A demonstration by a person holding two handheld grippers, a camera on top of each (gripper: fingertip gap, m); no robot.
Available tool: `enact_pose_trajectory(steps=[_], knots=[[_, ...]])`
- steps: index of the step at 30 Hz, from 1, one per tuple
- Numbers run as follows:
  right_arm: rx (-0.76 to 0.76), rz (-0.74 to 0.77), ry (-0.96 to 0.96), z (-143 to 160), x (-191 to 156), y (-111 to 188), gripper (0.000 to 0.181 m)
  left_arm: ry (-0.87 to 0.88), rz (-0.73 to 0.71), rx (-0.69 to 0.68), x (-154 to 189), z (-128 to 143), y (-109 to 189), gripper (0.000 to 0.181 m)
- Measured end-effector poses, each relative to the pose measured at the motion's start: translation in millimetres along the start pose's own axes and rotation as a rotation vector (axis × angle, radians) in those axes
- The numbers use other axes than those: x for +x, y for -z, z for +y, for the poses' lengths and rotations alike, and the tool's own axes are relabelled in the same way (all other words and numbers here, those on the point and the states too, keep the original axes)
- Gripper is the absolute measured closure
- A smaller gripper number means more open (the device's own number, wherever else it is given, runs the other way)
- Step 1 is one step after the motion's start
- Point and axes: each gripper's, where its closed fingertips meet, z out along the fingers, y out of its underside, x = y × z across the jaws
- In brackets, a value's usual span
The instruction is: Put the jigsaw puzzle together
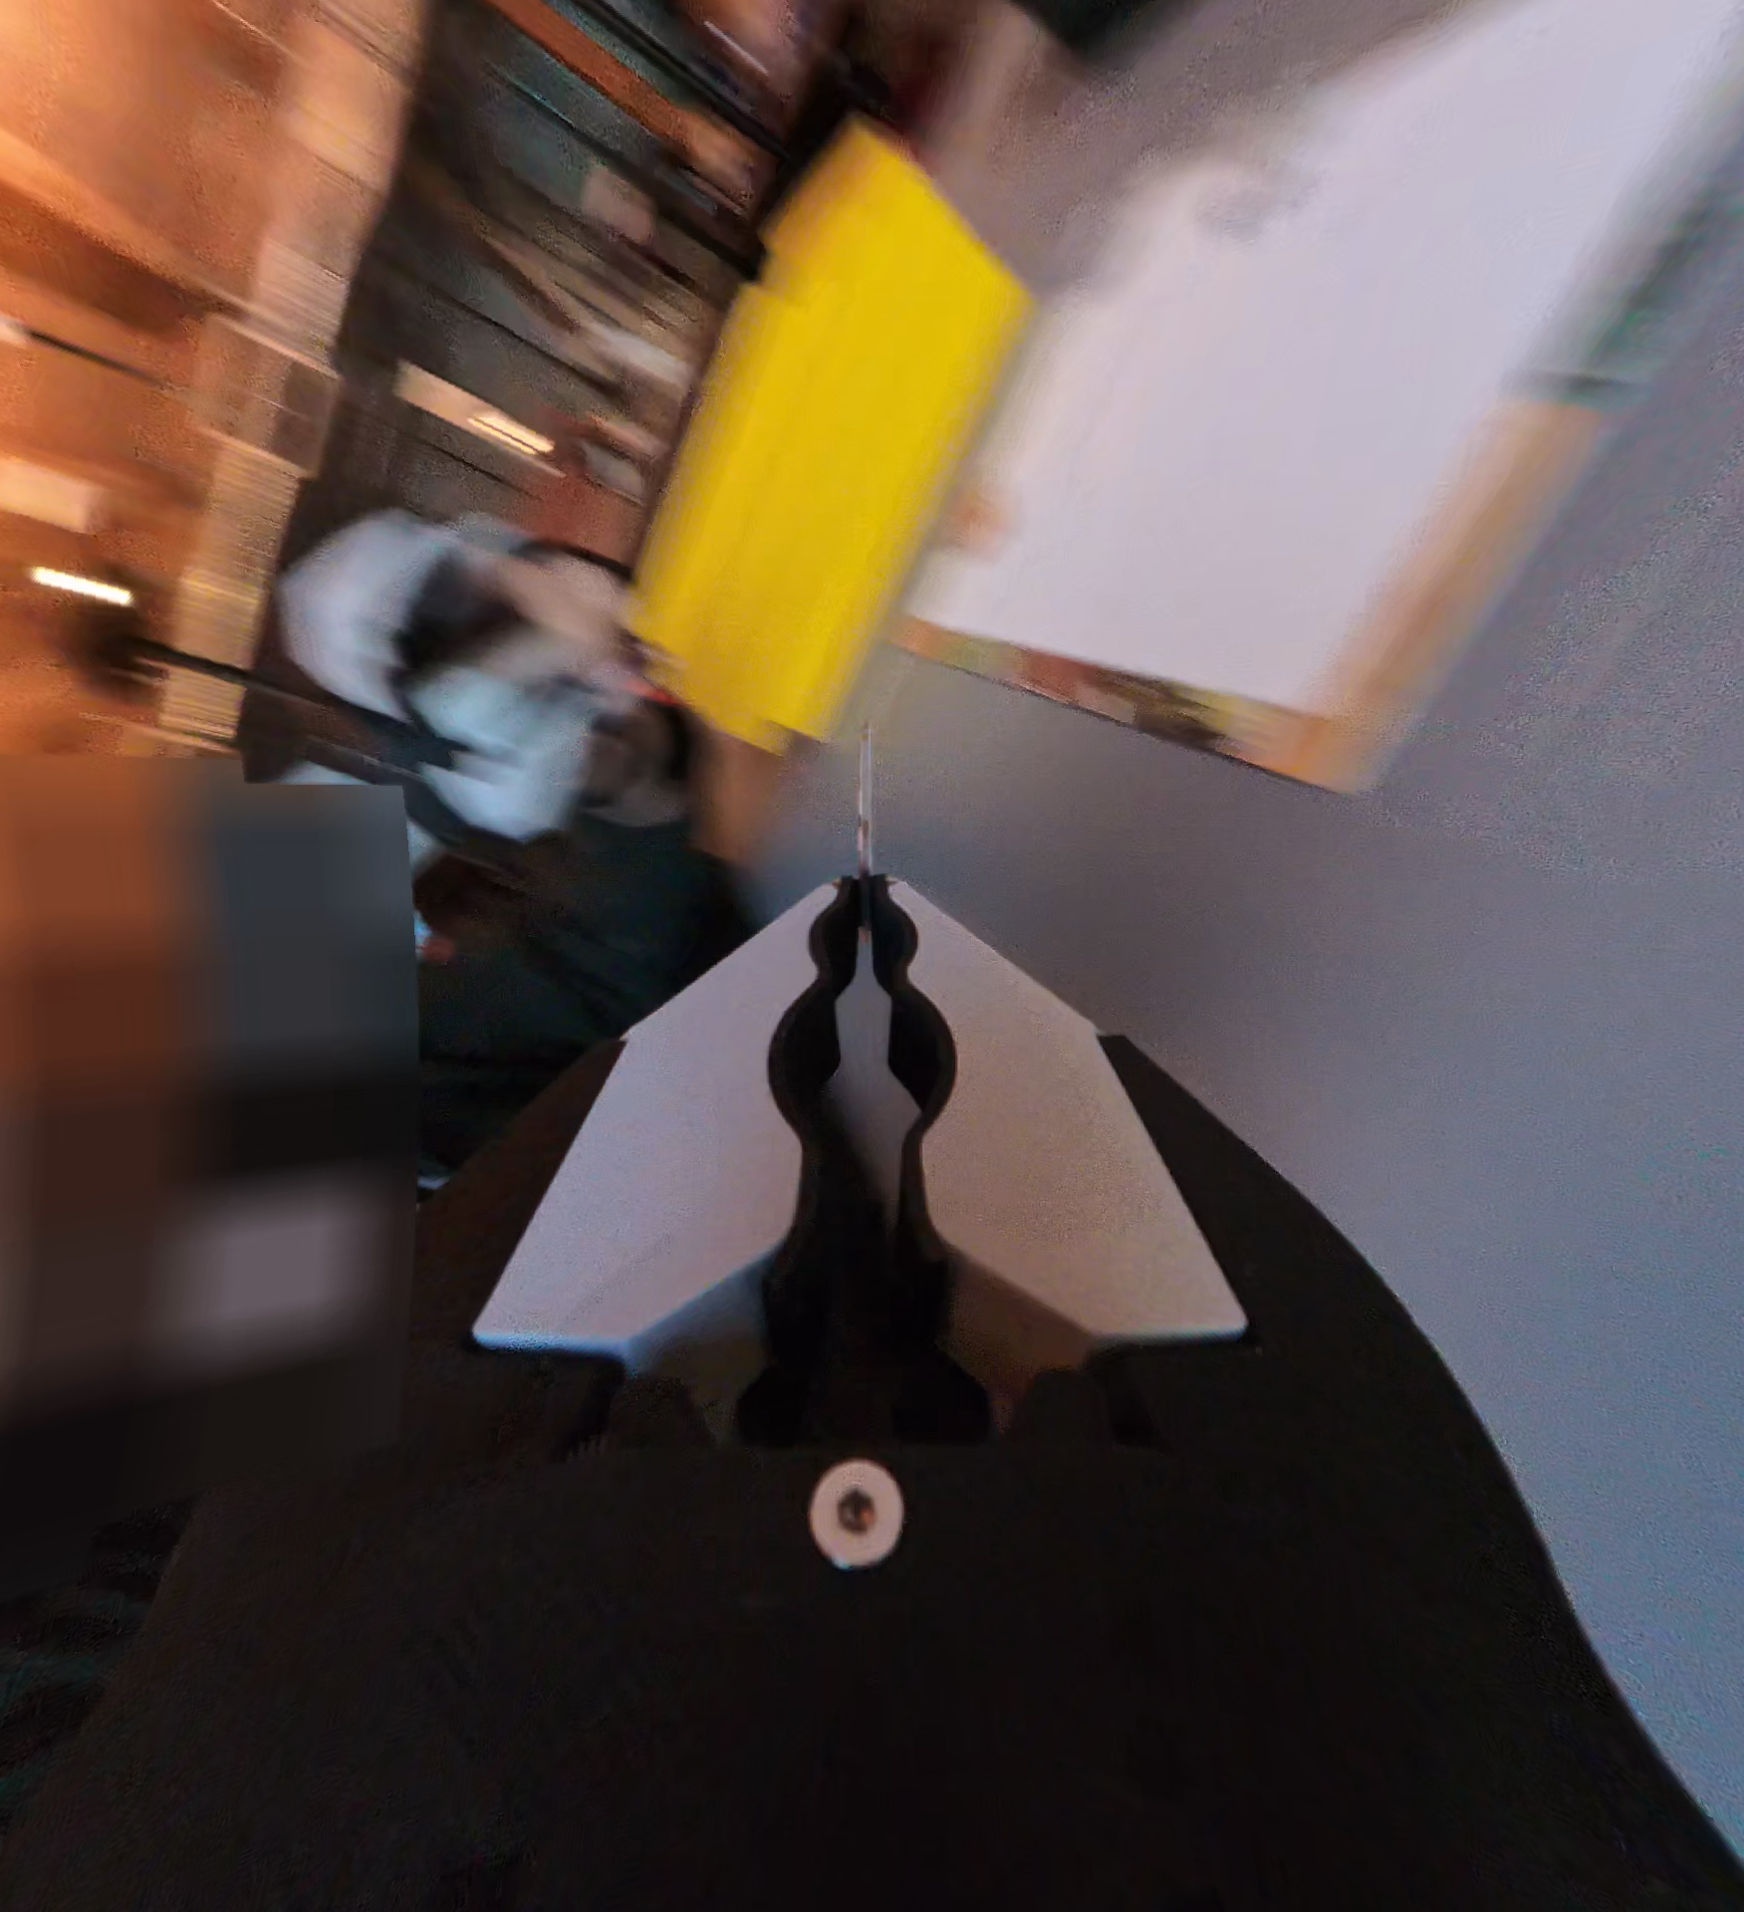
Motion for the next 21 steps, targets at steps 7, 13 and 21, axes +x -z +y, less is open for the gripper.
enact_pose_trajectory(steps=[7, 13, 21], knots=[[-0.141, 0.286, -0.251, 7.1, 114.0, 93.9, 0.18, 0.826, 0.26, 0.084, -52.1, 3.9, 21.9, 0.129], [-0.267, 0.429, -0.288, 14.6, 141.4, 105.9, 0.175, 1.162, 0.351, 0.128, -77.3, 28.2, 35.2, 0.114], [-0.173, 0.814, -0.071, -15.6, 166.4, 170.4, 0.128, 1.161, 0.297, 0.117, -96.7, 40.6, 47.5, 0.11]])
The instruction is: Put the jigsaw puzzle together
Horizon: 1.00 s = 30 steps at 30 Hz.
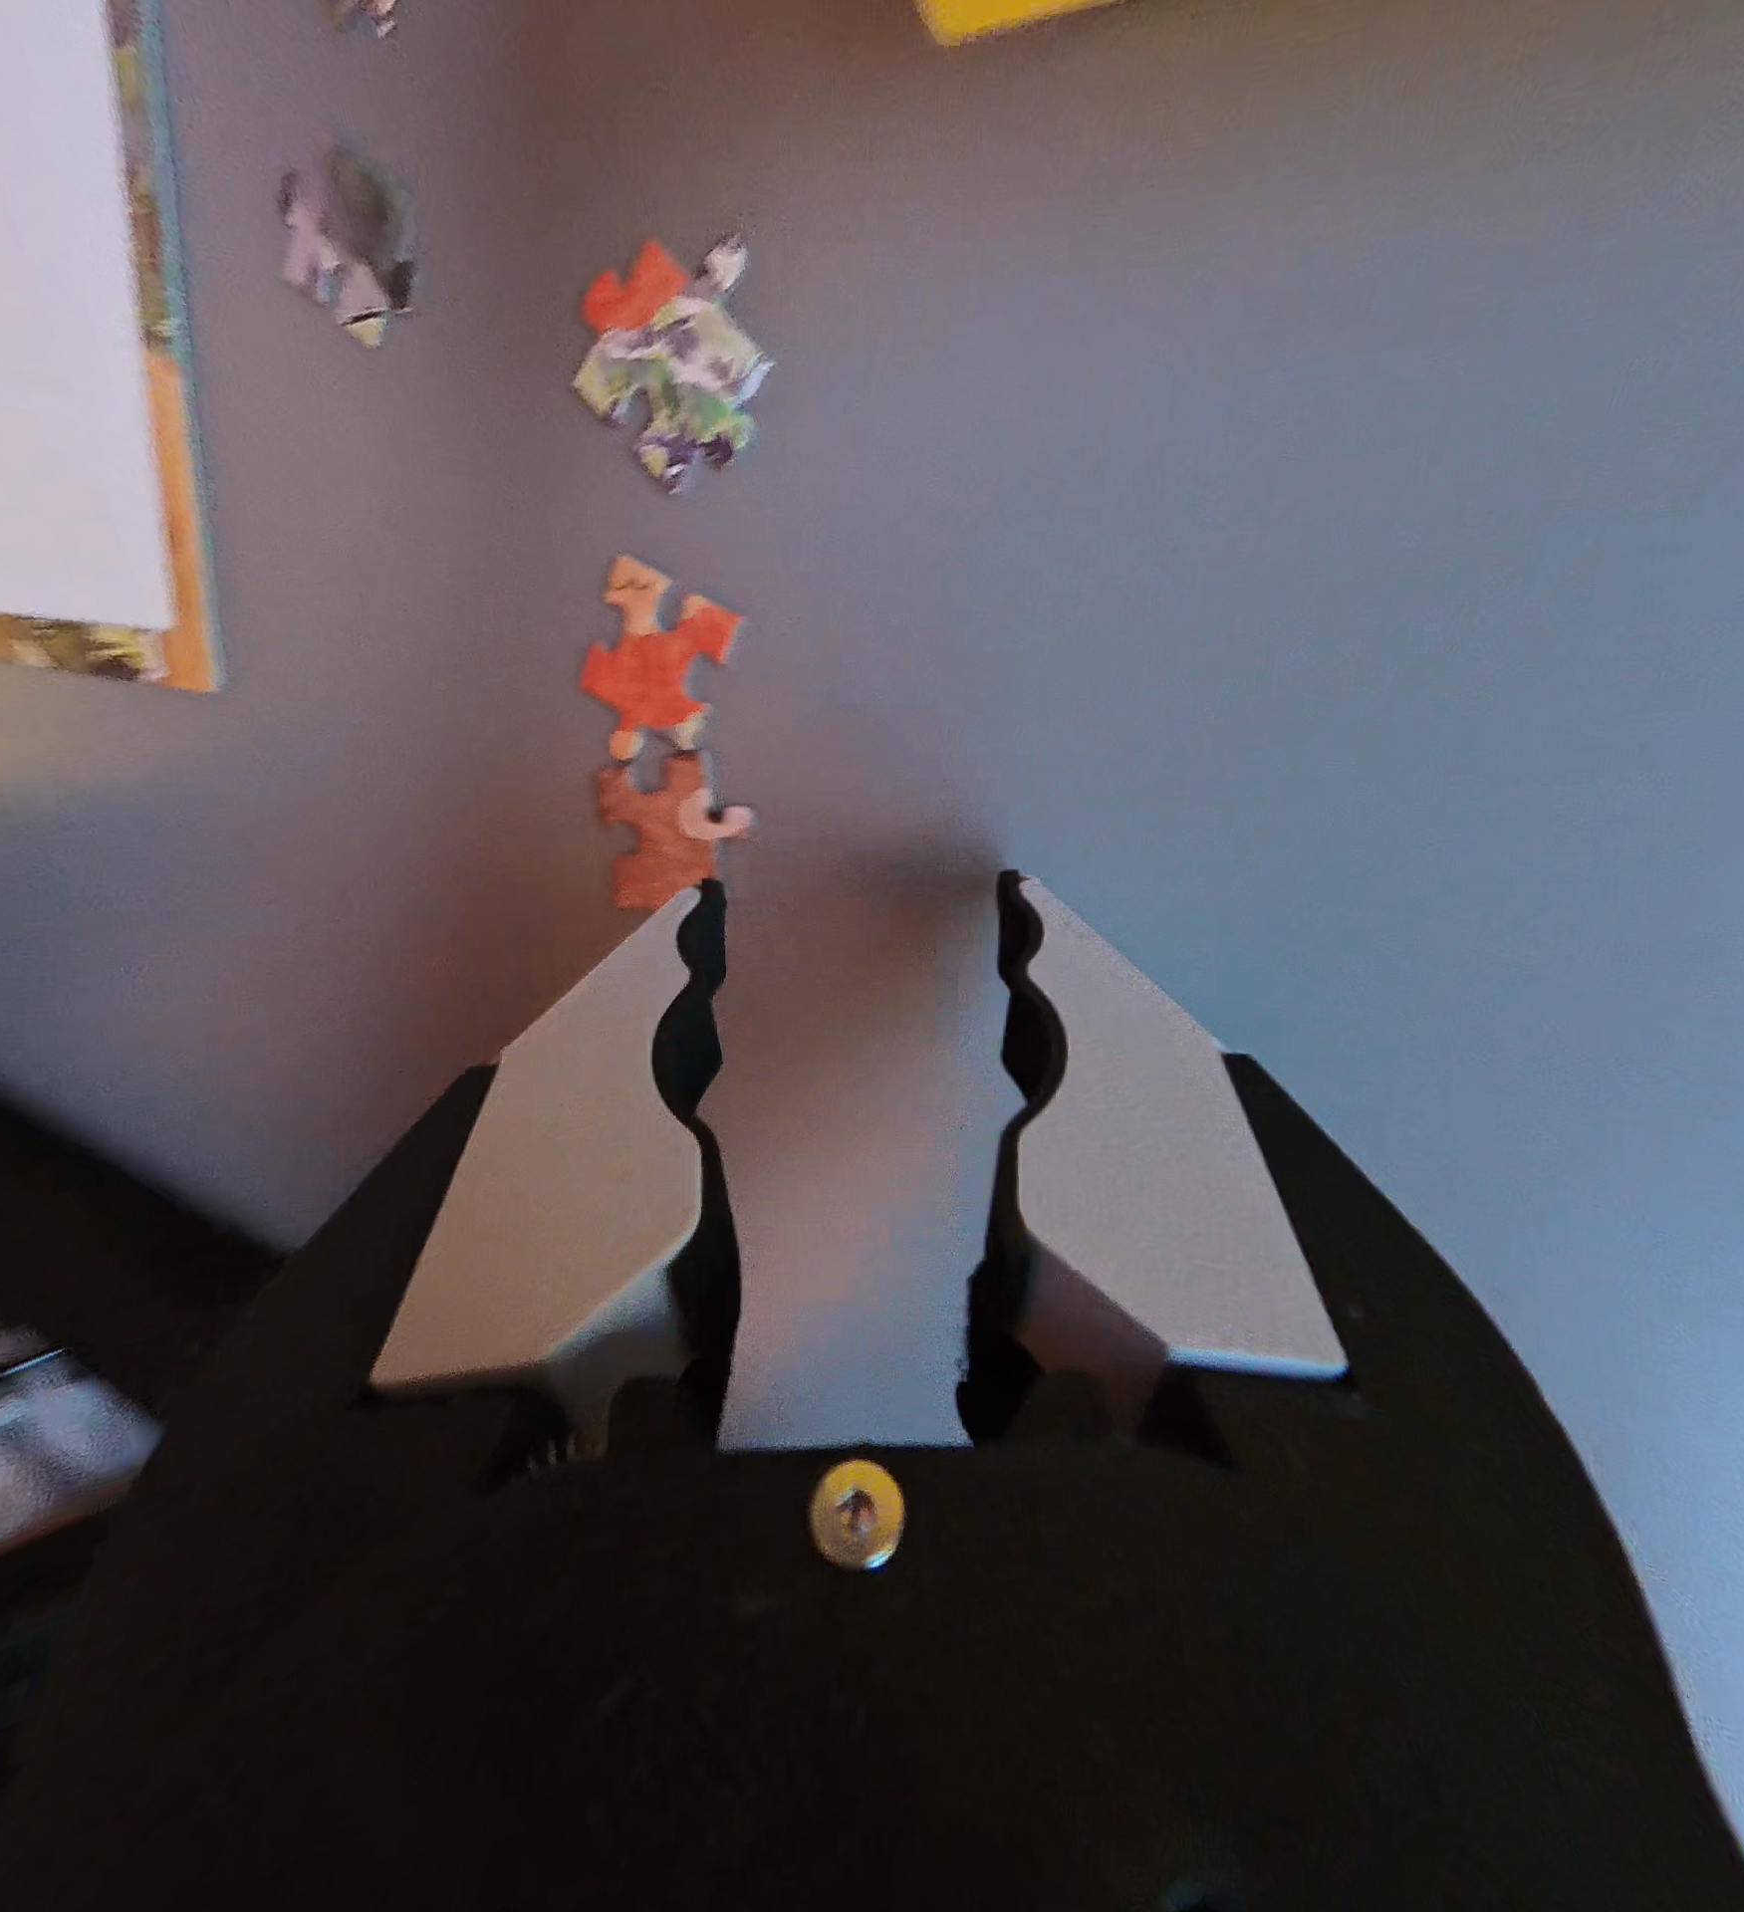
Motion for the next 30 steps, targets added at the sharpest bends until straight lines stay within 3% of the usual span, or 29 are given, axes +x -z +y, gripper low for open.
enact_pose_trajectory(steps=[2, 4, 7, 8, 12, 15, 18, 21, 23, 25, 30], knots=[[0.163, 0.177, 0.133, -19.8, 10.0, 18.4, 0.128, -0.013, -0.031, 0.004, -5.7, -2.4, 3.7, 0.109], [0.481, 0.4, 0.326, -58.6, -7.4, 54.9, 0.128, -0.047, -0.127, 0.004, -21.1, -4.2, 9.7, 0.109], [0.995, 0.727, 0.613, -93.0, -79.7, 124.1, 0.112, -0.143, -0.367, -0.057, -56.9, 0.5, 24.2, 0.107], [1.047, 0.802, 0.674, -97.0, -102.1, 133.8, 0.109, -0.166, -0.443, -0.086, -67.9, 2.6, 30.3, 0.105], [1.011, 0.851, 0.634, -122.6, -164.0, 131.3, 0.095, -0.218, -0.688, -0.17, -101.6, 7.1, 54.0, 0.097], [1.104, 0.828, 0.656, -163.4, -227.4, 133.2, 0.096, -0.251, -0.816, -0.193, -118.6, 10.2, 63.3, 0.094], [1.113, 0.845, 0.608, -203.7, -267.5, 123.7, 0.098, -0.257, -0.924, -0.284, -134.6, 24.2, 70.8, 0.086], [1.111, 0.739, 0.443, -215.7, -279.9, 97.5, 0.101, -0.254, -1.041, -0.361, -152.2, 36.1, 85.0, 0.079], [1.126, 0.625, 0.441, -219.0, -292.2, 71.4, 0.103, -0.26, -1.136, -0.399, -163.6, 40.0, 98.4, 0.068], [1.052, 0.749, 0.489, -218.0, -280.7, 59.1, 0.102, -0.281, -1.205, -0.419, -170.4, 39.5, 107.6, 0.064], [1.034, 0.697, 0.473, -218.5, -277.3, 46.6, 0.101, -0.293, -1.224, -0.435, -171.7, 42.0, 106.9, 0.063]])
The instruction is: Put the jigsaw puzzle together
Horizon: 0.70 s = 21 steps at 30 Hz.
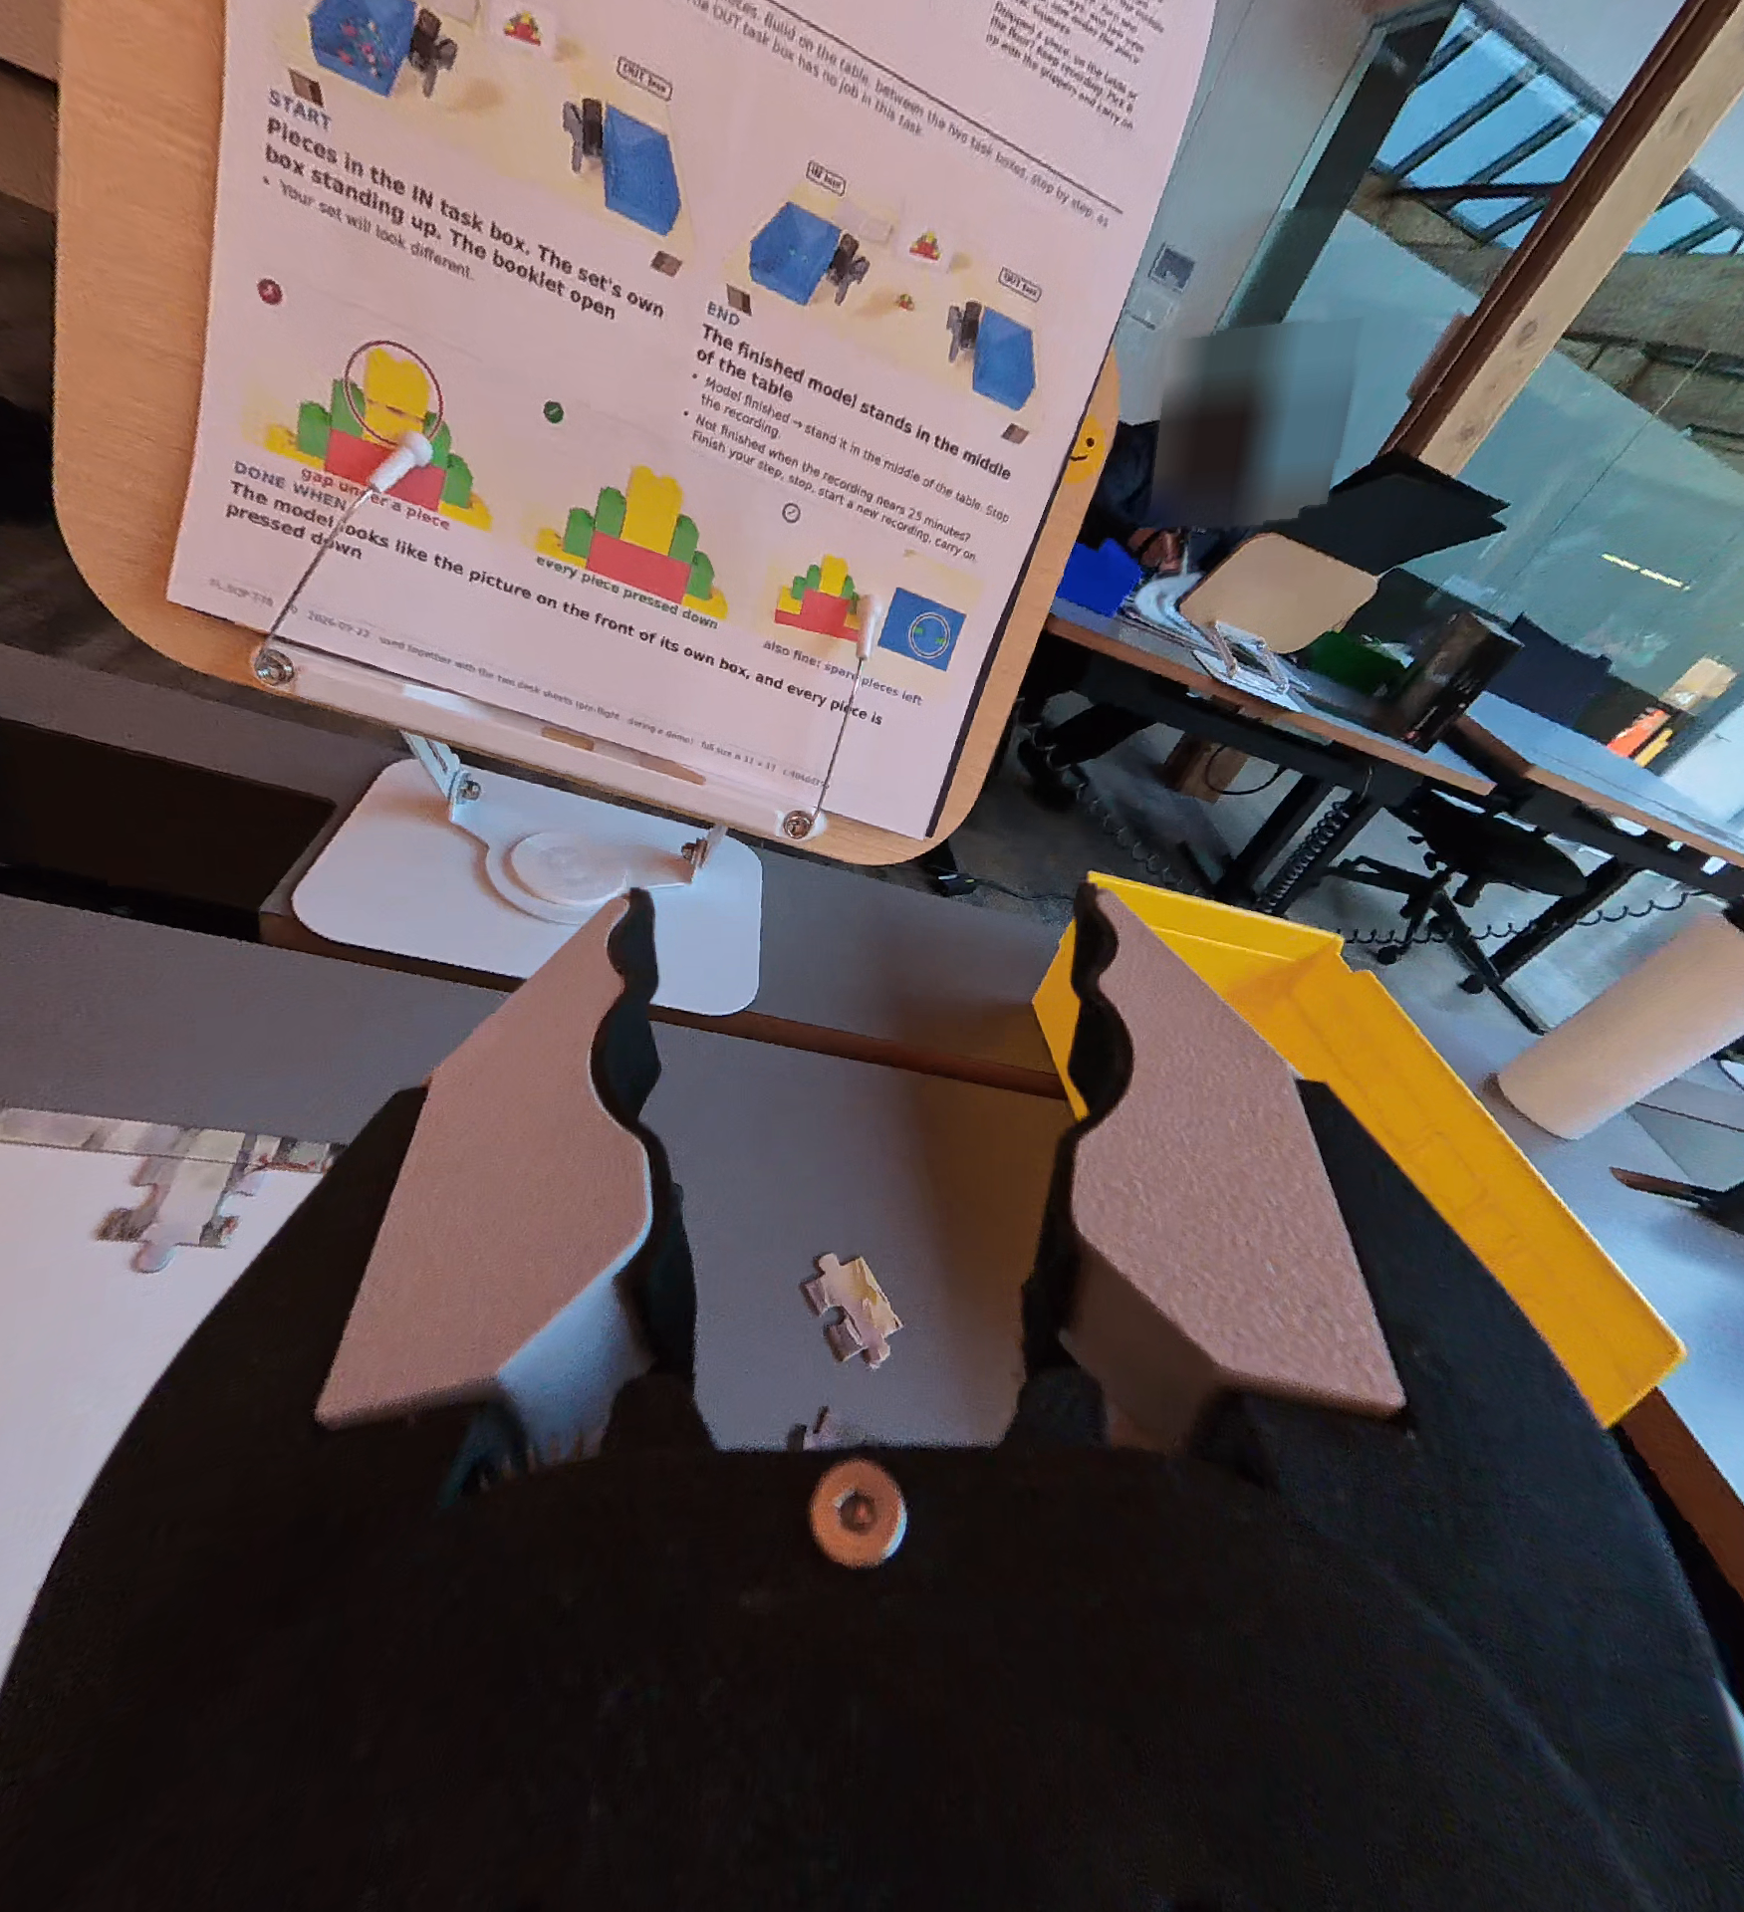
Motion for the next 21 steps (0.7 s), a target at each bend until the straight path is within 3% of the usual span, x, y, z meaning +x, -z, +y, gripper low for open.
enact_pose_trajectory(steps=[7, 10, 15, 21], knots=[[0.01, -0.043, 0.034, -3.4, -15.8, 4.4, 0.099, 0.004, -0.09, 0.008, -13.2, -0.5, 2.9, 0.061], [0.01, -0.188, 0.09, -19.1, -55.0, 26.5, 0.1, 0.036, -0.189, 0.052, -31.8, -7.2, 10.8, 0.064], [0.164, -0.367, 0.238, -52.9, -129.1, 81.5, 0.107, 0.08, -0.223, 0.075, -44.8, -12.9, 22.3, 0.063], [0.08, -0.379, 0.214, -28.5, -127.6, 57.9, 0.109, 0.088, -0.23, 0.035, -50.2, -5.8, 20.0, 0.062]])
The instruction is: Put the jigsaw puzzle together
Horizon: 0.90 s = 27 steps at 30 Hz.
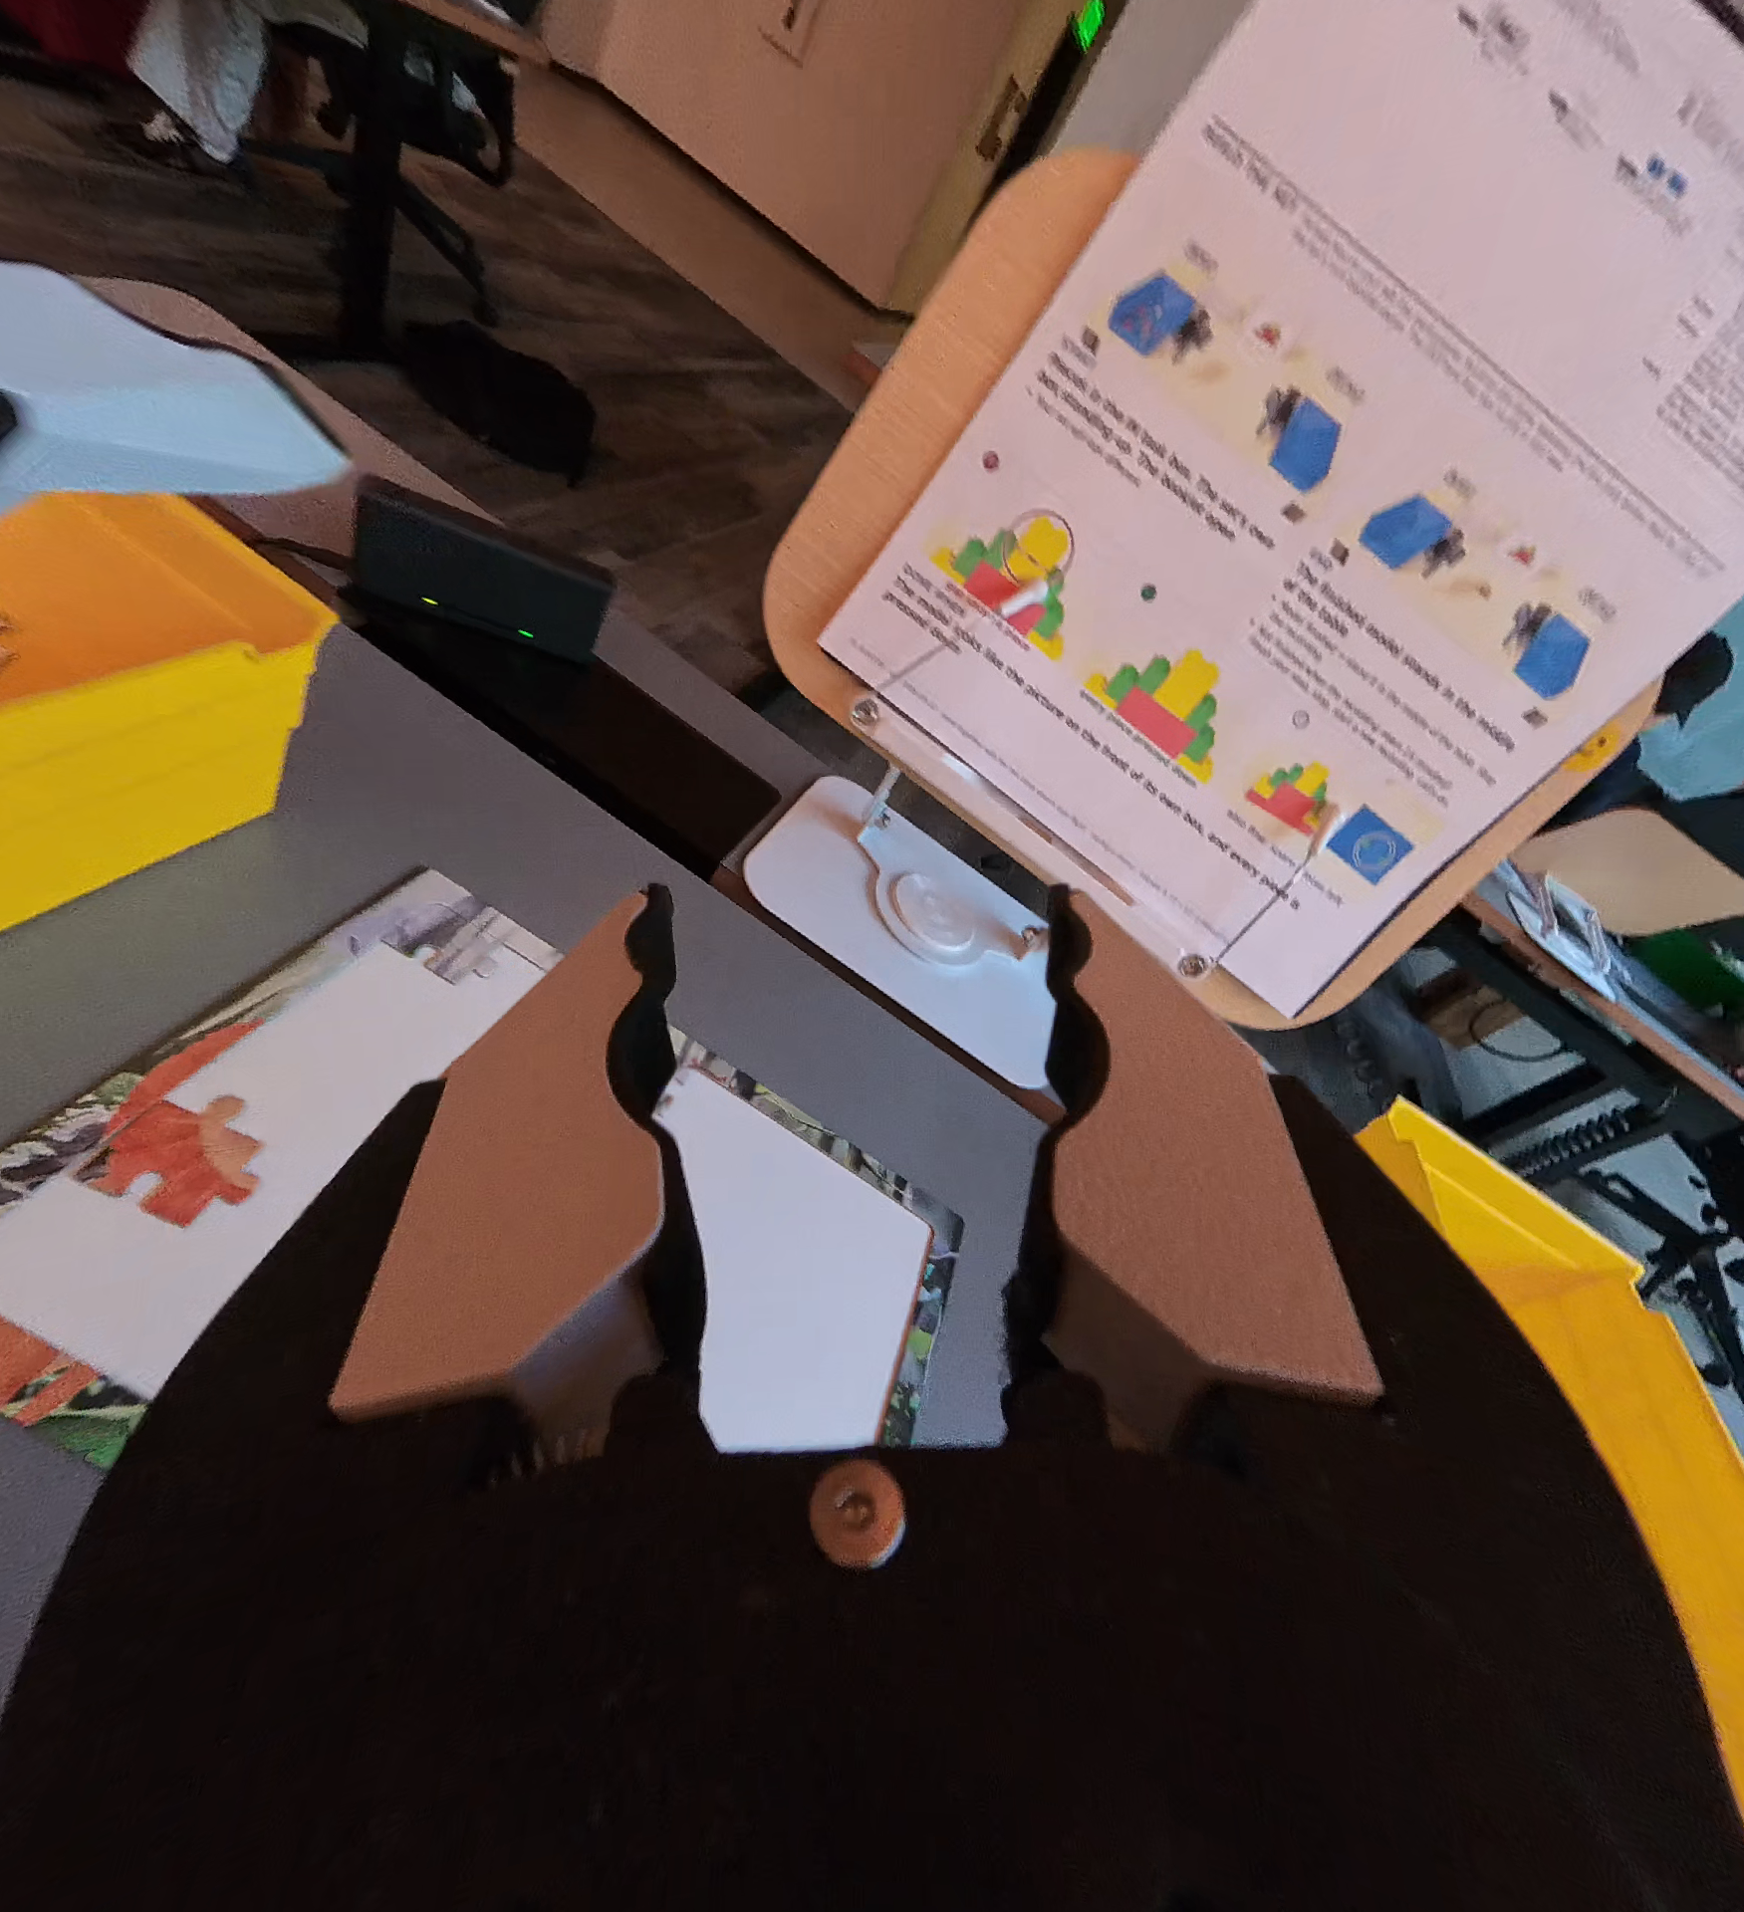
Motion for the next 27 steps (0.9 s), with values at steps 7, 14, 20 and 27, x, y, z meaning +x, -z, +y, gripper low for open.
enact_pose_trajectory(steps=[7, 14, 20, 27], knots=[[-0.019, 0.048, -0.029, 10.2, 23.6, -4.3, 0.108, -0.008, 0.007, 0.0, 2.8, -1.4, 1.0, 0.063], [-0.043, 0.042, -0.014, 15.6, 18.6, -6.7, 0.107, -0.013, 0.011, -0.006, 2.4, -1.9, 2.8, 0.063], [-0.077, 0.014, -0.082, 24.2, 18.1, -10.1, 0.106, -0.002, 0.009, -0.007, -1.7, -2.8, 4.0, 0.063], [-0.043, 0.159, -0.118, 27.0, 62.3, -5.9, 0.101, 0.062, 0.051, 0.019, -11.9, -11.2, 12.8, 0.064]])
